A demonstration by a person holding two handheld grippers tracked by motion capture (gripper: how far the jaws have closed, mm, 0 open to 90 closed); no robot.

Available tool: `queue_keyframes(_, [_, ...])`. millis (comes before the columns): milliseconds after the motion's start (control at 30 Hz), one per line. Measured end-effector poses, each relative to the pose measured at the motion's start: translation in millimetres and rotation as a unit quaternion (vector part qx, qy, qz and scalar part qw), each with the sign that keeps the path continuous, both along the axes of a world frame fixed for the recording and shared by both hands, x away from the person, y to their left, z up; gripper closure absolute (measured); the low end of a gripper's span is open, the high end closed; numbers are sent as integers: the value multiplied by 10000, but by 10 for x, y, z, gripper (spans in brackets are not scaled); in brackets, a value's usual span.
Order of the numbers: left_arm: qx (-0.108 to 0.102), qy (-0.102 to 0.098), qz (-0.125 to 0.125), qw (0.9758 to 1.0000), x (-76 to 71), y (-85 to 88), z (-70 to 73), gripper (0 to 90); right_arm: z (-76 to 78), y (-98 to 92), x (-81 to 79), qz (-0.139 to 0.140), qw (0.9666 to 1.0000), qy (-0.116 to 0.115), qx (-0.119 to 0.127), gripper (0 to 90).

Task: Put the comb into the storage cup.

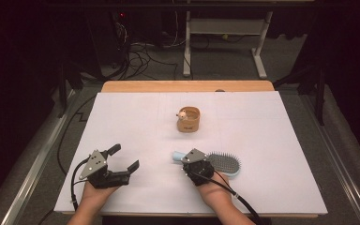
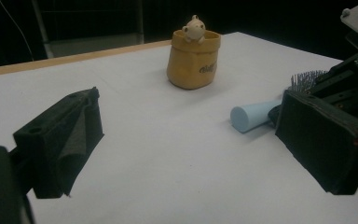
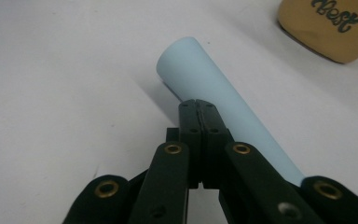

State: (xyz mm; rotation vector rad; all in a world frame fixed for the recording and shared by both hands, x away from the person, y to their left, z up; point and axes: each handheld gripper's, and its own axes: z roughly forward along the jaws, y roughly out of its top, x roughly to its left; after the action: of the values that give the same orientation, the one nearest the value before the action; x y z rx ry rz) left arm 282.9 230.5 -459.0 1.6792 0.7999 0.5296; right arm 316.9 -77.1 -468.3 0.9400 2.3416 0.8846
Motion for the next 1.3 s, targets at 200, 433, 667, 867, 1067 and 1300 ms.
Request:
queue_keyframes(200, [-4,-6,9,10000,-1,4,2,86,-1,24,94,-271,9996,-31,-85,900])
queue_keyframes(433, [7,-20,15,10000,-3,5,4,85,5,22,198,-505,9986,-50,-112,900])
queue_keyframes(667, [-18,-57,42,10000,-6,4,7,84,3,30,261,-692,9976,-41,-81,900])
queue_keyframes(867, [-90,-103,107,9998,-10,17,17,76,15,23,223,-580,9983,-7,94,900])
queue_keyframes(1067, [-129,-67,138,9998,-6,24,26,70,133,-102,67,-209,9974,-22,696,900])
queue_keyframes(1300, [-169,56,116,9998,14,14,24,50,216,-352,-79,-20,9930,-36,1180,900])
